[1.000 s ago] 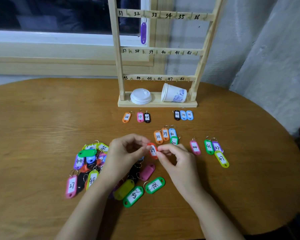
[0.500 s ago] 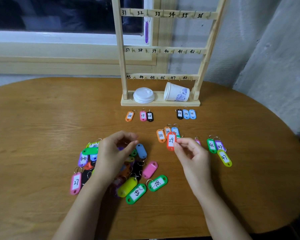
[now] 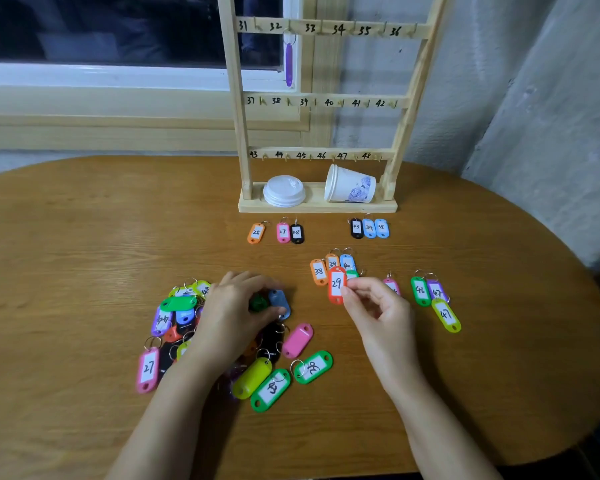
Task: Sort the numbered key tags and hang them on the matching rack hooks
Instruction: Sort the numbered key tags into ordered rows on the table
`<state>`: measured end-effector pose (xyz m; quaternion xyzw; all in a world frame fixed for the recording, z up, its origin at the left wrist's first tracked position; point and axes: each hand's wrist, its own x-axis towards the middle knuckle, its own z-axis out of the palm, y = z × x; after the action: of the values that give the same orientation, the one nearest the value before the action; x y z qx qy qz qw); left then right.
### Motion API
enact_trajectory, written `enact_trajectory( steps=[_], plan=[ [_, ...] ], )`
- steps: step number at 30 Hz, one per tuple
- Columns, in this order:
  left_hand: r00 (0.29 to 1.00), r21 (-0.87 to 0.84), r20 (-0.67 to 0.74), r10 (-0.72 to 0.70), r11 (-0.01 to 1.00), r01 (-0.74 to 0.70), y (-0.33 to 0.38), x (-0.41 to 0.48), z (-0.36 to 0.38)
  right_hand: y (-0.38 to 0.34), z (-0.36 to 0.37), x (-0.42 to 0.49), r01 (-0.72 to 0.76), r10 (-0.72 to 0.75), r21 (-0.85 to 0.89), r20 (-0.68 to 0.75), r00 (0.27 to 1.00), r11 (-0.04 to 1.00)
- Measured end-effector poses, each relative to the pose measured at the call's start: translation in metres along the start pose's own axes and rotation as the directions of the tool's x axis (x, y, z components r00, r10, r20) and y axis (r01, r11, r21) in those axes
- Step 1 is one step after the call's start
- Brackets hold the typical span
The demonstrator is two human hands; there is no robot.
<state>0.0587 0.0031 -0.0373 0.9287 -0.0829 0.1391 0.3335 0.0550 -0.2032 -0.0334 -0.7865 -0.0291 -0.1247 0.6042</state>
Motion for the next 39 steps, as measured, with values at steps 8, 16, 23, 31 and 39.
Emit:
enact_trajectory(
  steps=[8, 16, 23, 31, 39],
  plan=[
    [0.996, -0.242, -0.086, -0.017, 0.97, -0.005, 0.006, 0.0, -0.006, 0.0, 0.0, 0.0, -0.005, 0.005, 0.004, -0.001, 1.0, 1.0],
    [0.972, -0.388, -0.208, -0.11, 0.921, 0.021, 0.014, 0.0, -0.012, -0.001, -0.002, 0.001, -0.051, 0.052, 0.073, -0.019, 0.998, 0.996],
    [0.968, -0.544, -0.173, -0.184, 0.837, 0.062, 0.018, -0.001, -0.013, -0.002, -0.002, 0.0, -0.059, 0.06, 0.077, -0.017, 0.998, 0.995],
    [0.956, -0.529, -0.198, -0.216, 0.845, 0.082, 0.014, 0.0, -0.011, -0.002, -0.001, 0.0, -0.063, 0.064, 0.058, -0.011, 0.998, 0.996],
    [0.928, -0.492, -0.293, -0.229, 0.869, 0.059, 0.009, 0.005, -0.012, -0.01, 0.006, 0.01, -0.017, 0.016, 0.059, 0.009, 1.0, 0.998]
  ],
)
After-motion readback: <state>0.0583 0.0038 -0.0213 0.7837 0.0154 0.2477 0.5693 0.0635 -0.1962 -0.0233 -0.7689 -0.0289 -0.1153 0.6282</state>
